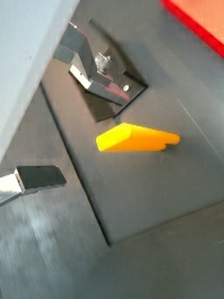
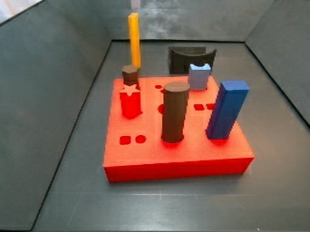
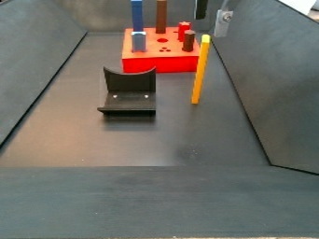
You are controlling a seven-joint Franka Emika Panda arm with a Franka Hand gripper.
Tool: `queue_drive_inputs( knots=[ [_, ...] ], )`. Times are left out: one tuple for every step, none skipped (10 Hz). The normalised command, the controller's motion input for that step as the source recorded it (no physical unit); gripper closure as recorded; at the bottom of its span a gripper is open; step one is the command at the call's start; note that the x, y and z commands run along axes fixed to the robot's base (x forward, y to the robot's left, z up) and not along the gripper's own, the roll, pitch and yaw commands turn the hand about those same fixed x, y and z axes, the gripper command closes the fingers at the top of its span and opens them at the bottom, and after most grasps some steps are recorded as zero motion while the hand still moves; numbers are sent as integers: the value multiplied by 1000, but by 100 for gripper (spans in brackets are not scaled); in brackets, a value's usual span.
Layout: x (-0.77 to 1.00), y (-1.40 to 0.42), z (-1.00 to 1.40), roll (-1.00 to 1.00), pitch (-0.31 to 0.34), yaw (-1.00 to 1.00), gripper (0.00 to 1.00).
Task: Pick up the square-circle object. Move up. Rotate the square-circle object. Move to above the board. Insert the square-circle object.
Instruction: Rotate the square-circle object, then move to above the board.
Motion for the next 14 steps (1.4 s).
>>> queue_drive_inputs(
  knots=[
    [38,16,-32,19,29,-732,0],
    [38,16,-31,19,29,-412,0],
    [39,16,-31,19,29,-260,0],
    [0,0,-1000,19,28,-171,0],
    [8,1,-1000,20,18,-119,0],
    [18,2,-1000,19,-13,-81,0],
    [10,5,-926,17,-31,-66,0],
    [5,7,-767,14,-47,-59,0],
    [3,8,-606,9,-51,-55,0],
    [12,9,-394,3,-49,-52,0],
    [11,9,-238,-2,-47,-49,0],
    [0,0,0,-5,-49,-48,100],
    [-548,371,1000,-165,-50,150,100],
    [-548,368,1000,-165,-50,145,100]
  ],
)
